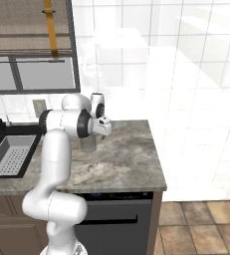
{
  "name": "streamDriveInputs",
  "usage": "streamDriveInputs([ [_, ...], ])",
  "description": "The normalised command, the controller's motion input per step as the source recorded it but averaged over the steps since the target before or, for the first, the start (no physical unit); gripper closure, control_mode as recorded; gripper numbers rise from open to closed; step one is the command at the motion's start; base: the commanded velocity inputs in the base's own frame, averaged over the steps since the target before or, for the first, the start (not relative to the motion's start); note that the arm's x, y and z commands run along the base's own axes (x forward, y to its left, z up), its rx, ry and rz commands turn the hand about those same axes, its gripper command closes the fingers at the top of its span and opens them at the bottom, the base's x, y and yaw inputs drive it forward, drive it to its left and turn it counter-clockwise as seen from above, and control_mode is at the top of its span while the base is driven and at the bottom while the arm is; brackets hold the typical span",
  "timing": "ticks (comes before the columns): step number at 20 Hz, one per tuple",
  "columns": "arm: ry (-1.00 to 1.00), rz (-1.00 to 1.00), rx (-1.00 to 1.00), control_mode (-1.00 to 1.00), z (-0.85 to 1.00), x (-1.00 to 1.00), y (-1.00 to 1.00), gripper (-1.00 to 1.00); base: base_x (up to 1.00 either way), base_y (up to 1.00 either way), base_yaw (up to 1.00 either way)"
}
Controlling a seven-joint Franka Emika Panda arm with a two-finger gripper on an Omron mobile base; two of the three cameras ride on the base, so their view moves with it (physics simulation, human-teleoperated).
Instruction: Move the glass cup from next to the sink to the open cabinet. Then, move the bowl with the tangerine to the fridge to clear the area for faucet cleaning.
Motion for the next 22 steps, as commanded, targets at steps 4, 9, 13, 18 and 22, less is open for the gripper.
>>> streamDriveInputs([
  [4,-0.02,0.0,0.0,-1.0,0.0,-0.27,0.0,-1.0,0.0,0.0,0.0],
  [9,-0.05,0.0,0.0,-1.0,0.1,-0.22,0.0,-1.0,0.0,0.0,0.0],
  [13,-0.08,0.0,0.0,-1.0,0.12,-0.25,0.0,-1.0,0.0,0.0,0.0],
  [18,-0.06,0.0,0.0,-1.0,0.03,-0.07,0.0,-1.0,0.0,0.0,0.0],
  [22,-0.05,0.0,0.0,-1.0,0.05,0.0,0.0,-1.0,0.0,0.0,0.0],
])
